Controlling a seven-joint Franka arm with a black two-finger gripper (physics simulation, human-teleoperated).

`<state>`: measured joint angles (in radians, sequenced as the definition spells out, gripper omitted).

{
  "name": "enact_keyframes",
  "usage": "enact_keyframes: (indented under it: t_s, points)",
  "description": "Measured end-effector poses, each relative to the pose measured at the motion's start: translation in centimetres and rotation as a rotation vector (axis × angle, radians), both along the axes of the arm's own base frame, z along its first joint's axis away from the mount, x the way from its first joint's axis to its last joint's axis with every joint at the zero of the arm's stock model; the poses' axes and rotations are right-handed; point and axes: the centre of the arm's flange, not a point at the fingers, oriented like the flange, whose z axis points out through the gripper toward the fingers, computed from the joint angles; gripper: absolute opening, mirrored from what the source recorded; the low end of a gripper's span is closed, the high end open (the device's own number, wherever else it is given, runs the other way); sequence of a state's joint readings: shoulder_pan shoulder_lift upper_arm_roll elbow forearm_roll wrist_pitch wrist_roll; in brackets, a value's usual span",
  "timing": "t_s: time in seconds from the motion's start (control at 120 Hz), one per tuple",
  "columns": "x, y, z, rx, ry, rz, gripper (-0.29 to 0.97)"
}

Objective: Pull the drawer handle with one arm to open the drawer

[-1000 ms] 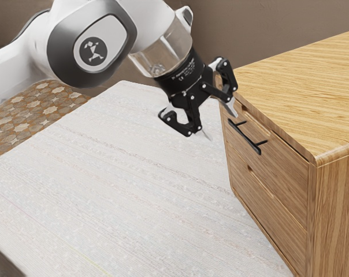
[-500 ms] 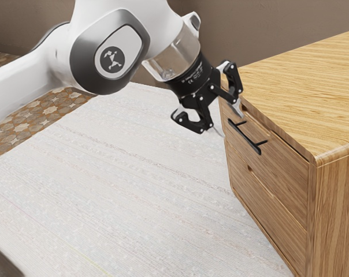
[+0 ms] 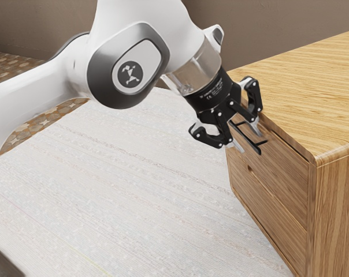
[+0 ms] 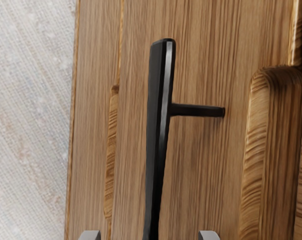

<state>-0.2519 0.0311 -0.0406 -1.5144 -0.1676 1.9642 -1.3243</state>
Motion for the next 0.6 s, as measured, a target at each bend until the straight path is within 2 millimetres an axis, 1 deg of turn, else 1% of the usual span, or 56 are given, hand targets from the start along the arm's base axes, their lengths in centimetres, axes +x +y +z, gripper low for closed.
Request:
enact_keyframes:
  t_s: [0.283,0.442,0.6]
  points:
    - [0.08,0.01,-0.49,0.01,0.004,-0.01,0.18]
    - [0.11,0.02,-0.73,0.015,0.006,-0.013,0.12]
    - [0.09,0.18,-0.62,0.02,0.002,-0.014,0.09]
